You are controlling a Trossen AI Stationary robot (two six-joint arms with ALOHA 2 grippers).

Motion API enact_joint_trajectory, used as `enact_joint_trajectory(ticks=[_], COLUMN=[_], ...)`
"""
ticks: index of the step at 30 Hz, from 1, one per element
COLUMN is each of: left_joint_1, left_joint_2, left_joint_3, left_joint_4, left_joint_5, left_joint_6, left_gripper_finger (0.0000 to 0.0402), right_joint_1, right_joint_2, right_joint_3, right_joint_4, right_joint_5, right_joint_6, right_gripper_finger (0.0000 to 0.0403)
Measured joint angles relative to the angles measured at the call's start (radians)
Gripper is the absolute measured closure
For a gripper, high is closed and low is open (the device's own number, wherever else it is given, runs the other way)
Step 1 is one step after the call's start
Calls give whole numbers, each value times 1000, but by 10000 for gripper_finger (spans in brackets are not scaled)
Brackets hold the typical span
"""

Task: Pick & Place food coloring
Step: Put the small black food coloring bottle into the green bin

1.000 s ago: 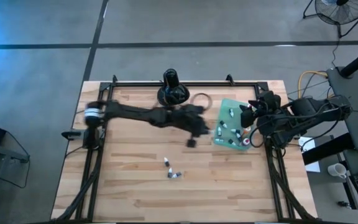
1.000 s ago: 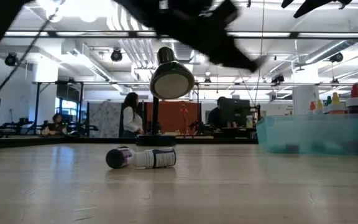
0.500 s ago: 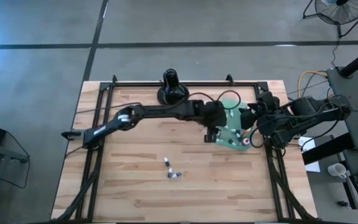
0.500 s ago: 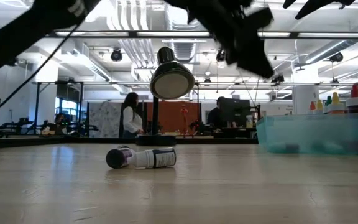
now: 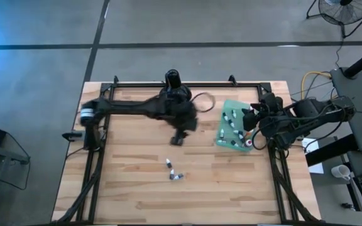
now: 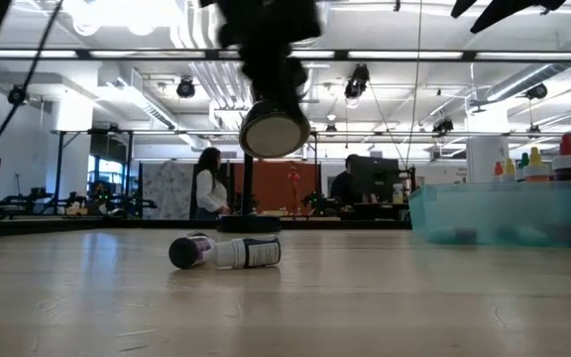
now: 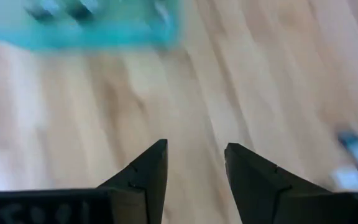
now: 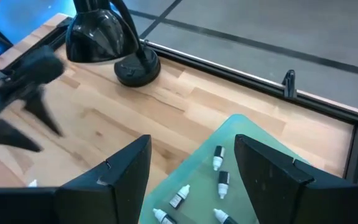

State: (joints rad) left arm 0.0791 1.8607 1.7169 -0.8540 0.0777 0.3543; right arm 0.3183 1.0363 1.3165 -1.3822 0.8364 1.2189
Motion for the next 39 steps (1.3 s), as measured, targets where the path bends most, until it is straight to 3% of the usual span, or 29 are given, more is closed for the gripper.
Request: enact_joint_trajectory(ticks=[3, 8, 13, 17, 21, 32, 39], left_joint_1=[-35, -143, -282, -342, -335, -301, -273], left_joint_2=[-125, -271, -294, -271, -252, -187, -115], left_joint_3=[-242, -608, -797, -835, -837, -843, -809], left_joint_4=[65, 349, 496, 594, 617, 653, 652], left_joint_5=[45, 113, 109, 47, -26, -29, 6], left_joint_6=[43, 67, 126, 156, 113, 166, 98], left_gripper_finger=[268, 268, 268, 268, 268, 268, 269], right_joint_1=[0, 0, 0, 0, 0, 0, 0], right_joint_2=[0, 1, 1, 1, 1, 6, 42], right_joint_3=[-11, -20, -21, -22, -22, -24, -25], right_joint_4=[0, 2, 2, 3, 5, 11, 13], right_joint_5=[0, 0, -4, -8, -23, -34, -37], right_joint_6=[-3, -25, -24, -5, 5, 39, 39], right_gripper_finger=[179, 179, 179, 179, 179, 179, 179])
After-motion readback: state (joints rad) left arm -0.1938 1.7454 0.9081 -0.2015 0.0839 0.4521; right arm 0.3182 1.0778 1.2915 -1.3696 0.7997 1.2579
